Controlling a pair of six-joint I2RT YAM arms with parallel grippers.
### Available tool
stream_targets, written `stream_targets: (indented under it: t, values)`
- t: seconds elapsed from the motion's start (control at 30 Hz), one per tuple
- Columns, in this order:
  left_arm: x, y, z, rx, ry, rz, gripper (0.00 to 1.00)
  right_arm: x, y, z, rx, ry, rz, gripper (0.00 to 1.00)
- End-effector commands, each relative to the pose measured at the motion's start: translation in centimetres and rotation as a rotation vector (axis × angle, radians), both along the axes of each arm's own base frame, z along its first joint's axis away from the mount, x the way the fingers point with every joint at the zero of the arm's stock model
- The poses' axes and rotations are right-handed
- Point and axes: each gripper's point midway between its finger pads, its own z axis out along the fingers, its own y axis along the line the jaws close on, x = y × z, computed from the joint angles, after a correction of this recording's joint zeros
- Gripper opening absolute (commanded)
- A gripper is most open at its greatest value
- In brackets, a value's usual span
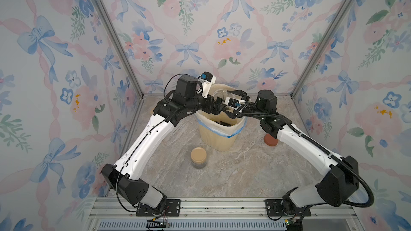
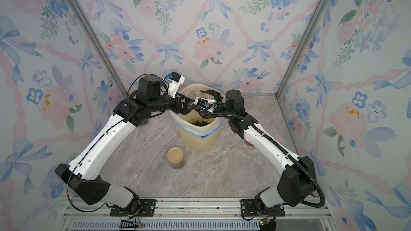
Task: Empty moldy tea leaves from jars
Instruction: Pour the moldy tea leaves from the jar into the trash bin.
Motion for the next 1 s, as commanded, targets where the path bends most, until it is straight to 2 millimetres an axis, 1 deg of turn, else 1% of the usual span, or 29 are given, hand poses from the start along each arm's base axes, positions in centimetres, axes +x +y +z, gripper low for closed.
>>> stream_targets:
  t: [0.0, 0.1, 0.2, 0.3, 0.37, 0.5, 0.57, 0.7, 0.83, 0.97]
  values:
    - [-0.8, 1.9, 5.5, -0.048, -0.191, 0.068, 0.98, 0.3, -0.5, 2.6, 0.083, -0.045, -0.021, 0.58]
    - [-1.7, 3.5, 8.3, -0.115, -0.302, 0.125, 0.98, 0.4, -0.6, 2.9, 0.105, -0.032, -0.028, 0.58]
    - [-2.4, 4.3, 9.8, -0.173, -0.370, 0.142, 0.98, 0.5, -0.5, 3.1, 0.126, -0.015, -0.030, 0.58]
    - [-3.0, 5.1, 10.4, -0.229, -0.425, 0.171, 0.98, 0.5, -0.3, 3.5, 0.156, 0.009, -0.029, 0.58]
    - [-3.0, 5.3, 10.1, -0.247, -0.435, 0.181, 0.98, 0.4, -0.1, 3.9, 0.178, 0.024, -0.024, 0.58]
    - [-2.4, 4.9, 8.4, -0.251, -0.414, 0.179, 0.98, 0.3, 0.2, 4.8, 0.242, 0.057, -0.018, 0.58]
    - [-2.3, 4.8, 7.8, -0.267, -0.415, 0.177, 0.98, 0.3, 0.3, 5.3, 0.281, 0.075, -0.016, 0.57]
    - [-2.2, 5.0, 7.4, -0.302, -0.432, 0.173, 0.98, 0.1, 0.6, 6.1, 0.351, 0.116, -0.004, 0.57]
    - [-2.2, 5.7, 7.3, -0.321, -0.445, 0.181, 0.98, 0.0, 0.8, 7.1, 0.428, 0.164, 0.009, 0.57]
    - [-2.0, 6.2, 6.7, -0.331, -0.436, 0.189, 0.98, -0.2, 1.0, 8.0, 0.501, 0.225, 0.028, 0.57]
